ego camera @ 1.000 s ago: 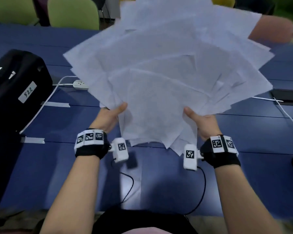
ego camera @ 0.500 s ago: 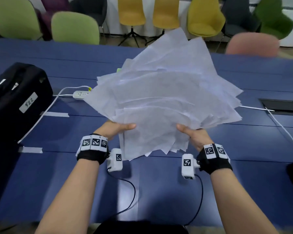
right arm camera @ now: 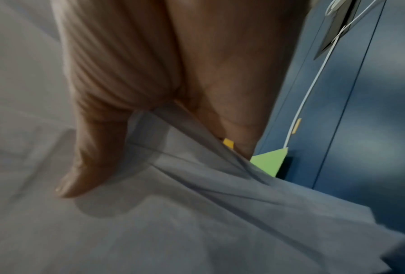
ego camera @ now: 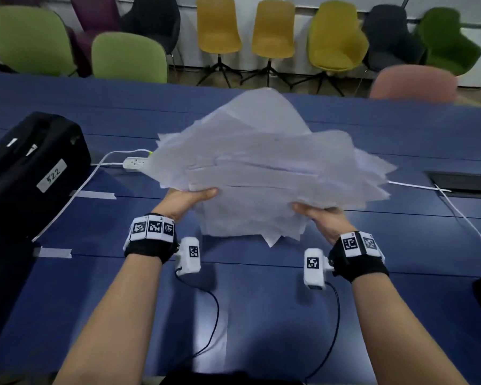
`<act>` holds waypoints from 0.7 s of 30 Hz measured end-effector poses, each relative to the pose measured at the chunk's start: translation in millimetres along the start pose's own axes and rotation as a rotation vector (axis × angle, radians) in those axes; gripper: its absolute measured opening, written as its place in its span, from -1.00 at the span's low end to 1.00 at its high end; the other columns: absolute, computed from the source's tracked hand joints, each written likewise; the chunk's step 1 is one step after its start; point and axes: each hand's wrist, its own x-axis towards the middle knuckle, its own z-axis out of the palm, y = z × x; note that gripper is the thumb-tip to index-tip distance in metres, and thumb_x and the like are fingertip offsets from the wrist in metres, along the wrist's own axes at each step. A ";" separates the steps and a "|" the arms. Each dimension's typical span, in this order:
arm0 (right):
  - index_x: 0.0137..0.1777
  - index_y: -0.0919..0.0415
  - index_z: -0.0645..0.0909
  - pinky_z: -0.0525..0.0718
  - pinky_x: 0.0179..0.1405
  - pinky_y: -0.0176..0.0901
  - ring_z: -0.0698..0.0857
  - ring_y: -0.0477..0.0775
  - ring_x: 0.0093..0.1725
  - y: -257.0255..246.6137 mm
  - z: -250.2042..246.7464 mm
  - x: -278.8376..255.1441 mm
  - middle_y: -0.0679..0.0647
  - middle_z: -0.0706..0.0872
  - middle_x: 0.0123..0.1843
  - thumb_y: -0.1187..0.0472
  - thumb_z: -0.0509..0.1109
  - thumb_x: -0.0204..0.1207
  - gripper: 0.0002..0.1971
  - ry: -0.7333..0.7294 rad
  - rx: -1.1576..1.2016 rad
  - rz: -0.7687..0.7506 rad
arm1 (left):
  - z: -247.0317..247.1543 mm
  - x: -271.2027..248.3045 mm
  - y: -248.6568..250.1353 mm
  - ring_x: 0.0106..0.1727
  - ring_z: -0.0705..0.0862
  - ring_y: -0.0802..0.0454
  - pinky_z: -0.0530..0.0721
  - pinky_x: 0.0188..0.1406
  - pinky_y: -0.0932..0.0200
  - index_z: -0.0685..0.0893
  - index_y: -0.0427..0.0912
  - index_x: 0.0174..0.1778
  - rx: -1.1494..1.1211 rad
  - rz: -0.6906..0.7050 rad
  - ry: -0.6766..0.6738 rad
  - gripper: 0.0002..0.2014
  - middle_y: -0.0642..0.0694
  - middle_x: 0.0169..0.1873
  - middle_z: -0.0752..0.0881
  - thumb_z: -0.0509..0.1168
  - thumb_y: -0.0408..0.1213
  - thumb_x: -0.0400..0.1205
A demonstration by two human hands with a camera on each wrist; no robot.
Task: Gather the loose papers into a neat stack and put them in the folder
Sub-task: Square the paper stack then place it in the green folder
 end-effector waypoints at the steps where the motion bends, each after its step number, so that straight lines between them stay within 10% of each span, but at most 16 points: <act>1: 0.03 0.16 0.80 0.62 0.31 -0.12 0.78 -0.04 0.11 2.0 -0.2 0.3 -0.06 0.85 0.01 -0.23 0.74 -0.16 -0.26 -0.012 -0.018 0.028 | 1.0 -0.1 -3.5 -0.38 0.71 0.55 0.58 -0.37 0.68 0.68 -0.11 -0.02 -0.020 -0.003 -0.023 -0.63 0.33 -0.49 0.77 0.61 -0.19 0.32; 5: 0.04 0.24 0.78 0.66 -0.24 -0.56 0.81 -0.18 -0.05 -11.8 2.3 -8.5 -0.04 0.84 -0.04 0.16 0.67 0.22 -0.62 -0.045 0.006 0.014 | -8.9 8.4 -9.9 -0.02 0.80 0.25 0.72 -0.01 0.37 0.72 -0.07 0.04 -0.050 0.015 -0.130 -0.18 0.12 -0.10 0.85 0.75 -0.04 -0.18; 10: 0.07 0.13 0.61 0.55 -0.25 -0.57 0.68 -0.16 -0.09 -26.4 9.7 -13.3 -0.19 0.69 -0.18 0.25 0.55 0.40 -0.73 -0.088 -0.036 -0.025 | 1.4 10.9 1.0 0.06 0.78 0.14 0.67 0.16 0.29 0.65 -0.24 0.22 0.041 -0.081 -0.235 -0.53 0.13 -0.15 0.85 0.51 -0.51 0.38; 13: 0.08 0.11 0.59 0.53 -0.36 -0.66 0.63 -0.21 -0.16 -30.4 7.9 -15.2 -0.20 0.64 -0.23 0.28 0.54 0.42 -0.72 -0.053 -0.055 -0.055 | 6.9 12.1 -1.2 0.26 0.70 -0.09 0.58 0.41 -0.02 0.65 -0.32 0.23 -0.032 -0.050 -0.073 -0.43 -0.11 0.07 0.80 0.56 -0.41 0.27; 15: 0.13 0.14 0.64 0.47 -0.47 -0.78 0.66 -0.26 -0.12 -30.0 7.4 -15.9 -0.19 0.69 -0.16 0.29 0.53 0.42 -0.71 -0.082 -0.081 -0.032 | 11.4 14.1 -4.0 0.14 0.76 0.10 0.65 0.27 0.03 0.61 -0.29 0.30 -0.064 -0.008 0.031 -0.38 -0.12 0.15 0.76 0.58 -0.38 0.29; 21: 0.29 0.13 0.56 0.47 0.15 -0.34 0.62 -0.05 0.25 -19.2 21.8 -12.1 -0.09 0.67 0.08 0.13 0.54 0.43 -0.56 0.012 -0.107 -0.040 | 24.1 17.2 -2.9 0.07 0.69 0.16 0.63 0.13 0.26 0.55 -0.16 0.26 -0.011 0.049 0.069 -0.58 -0.08 0.20 0.67 0.38 -0.57 0.53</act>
